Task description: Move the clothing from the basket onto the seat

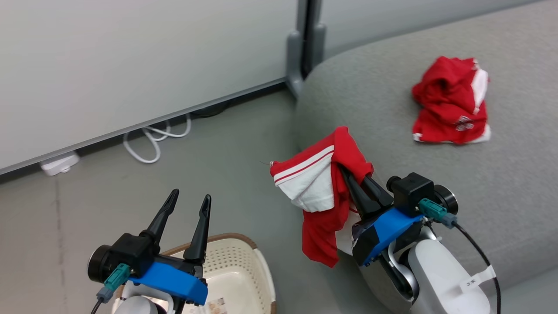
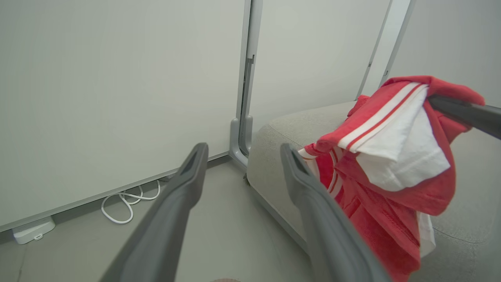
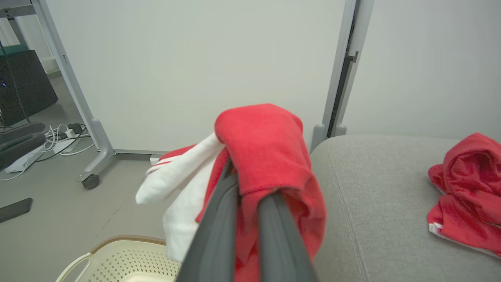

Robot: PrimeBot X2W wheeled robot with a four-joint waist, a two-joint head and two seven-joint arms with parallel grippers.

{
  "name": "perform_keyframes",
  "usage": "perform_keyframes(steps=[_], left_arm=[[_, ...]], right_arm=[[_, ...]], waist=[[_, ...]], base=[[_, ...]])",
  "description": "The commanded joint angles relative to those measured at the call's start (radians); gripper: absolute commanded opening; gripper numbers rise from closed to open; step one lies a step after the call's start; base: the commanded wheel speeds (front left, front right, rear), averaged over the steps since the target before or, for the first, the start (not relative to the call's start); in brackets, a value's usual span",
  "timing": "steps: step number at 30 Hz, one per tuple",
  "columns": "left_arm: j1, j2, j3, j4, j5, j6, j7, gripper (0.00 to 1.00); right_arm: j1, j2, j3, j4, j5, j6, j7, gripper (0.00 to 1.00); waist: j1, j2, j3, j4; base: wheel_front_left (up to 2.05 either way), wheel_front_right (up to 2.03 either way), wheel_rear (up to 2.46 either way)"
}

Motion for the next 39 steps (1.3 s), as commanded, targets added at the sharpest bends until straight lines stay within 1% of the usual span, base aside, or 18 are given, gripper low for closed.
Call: perform_keyframes(steps=[1,8,12,18,25,28,32,38,39], left_arm=[[-0.015,0.000,0.003,-0.002,0.007,-0.004,-0.003,1.00],[-0.030,0.013,-0.014,0.004,0.015,-0.008,-0.003,1.00],[-0.038,0.020,-0.038,0.004,0.010,-0.009,-0.003,1.00],[-0.082,0.035,-0.107,0.026,-0.013,-0.007,-0.003,1.00],[-0.106,0.053,-0.139,0.040,-0.036,-0.007,-0.003,1.00],[-0.100,0.061,-0.128,0.036,-0.034,-0.007,-0.003,1.00],[-0.095,0.076,-0.112,0.017,-0.020,-0.007,-0.003,1.00],[-0.150,0.095,-0.136,-0.018,0.004,-0.007,-0.003,1.00],[-0.160,0.099,-0.142,-0.025,0.009,-0.007,-0.003,1.00]], right_arm=[[0.010,0.000,0.002,-0.007,0.005,0.001,-0.008,0.00],[0.024,0.000,0.001,-0.018,0.016,0.001,-0.021,0.00],[0.036,0.000,-0.017,-0.023,0.017,0.001,-0.027,0.00],[0.059,0.001,-0.072,-0.039,0.008,0.001,-0.039,0.00],[0.053,0.000,-0.083,-0.043,0.019,0.001,-0.031,0.00],[0.003,0.000,-0.074,-0.047,0.018,0.001,-0.019,0.00],[-0.087,0.000,-0.100,-0.046,0.007,0.000,0.007,0.00],[-0.292,0.001,-0.245,-0.048,-0.083,0.000,0.067,0.00],[-0.330,0.000,-0.275,-0.045,-0.078,0.001,0.078,0.00]], waist=[[0.0001,-0.0001,0.023,-0.076],[0.0001,-0.0001,0.045,-0.214],[0.0001,-0.0001,0.054,-0.269],[0.0001,-0.0001,0.071,-0.278],[0.0001,-0.0001,0.078,-0.278],[0.0001,-0.0001,0.091,-0.278],[0.0001,-0.0001,0.133,-0.281],[0.0001,-0.0001,0.237,-0.227],[0.0001,-0.0001,0.257,-0.218]], base=[[0.00,0.00,0.00],[0.00,0.00,0.00],[0.00,0.00,0.00],[0.00,0.00,0.00],[0.00,0.00,0.00],[0.00,0.00,0.00],[0.00,0.00,0.00],[0.00,0.00,0.00],[0.00,0.00,0.00]])
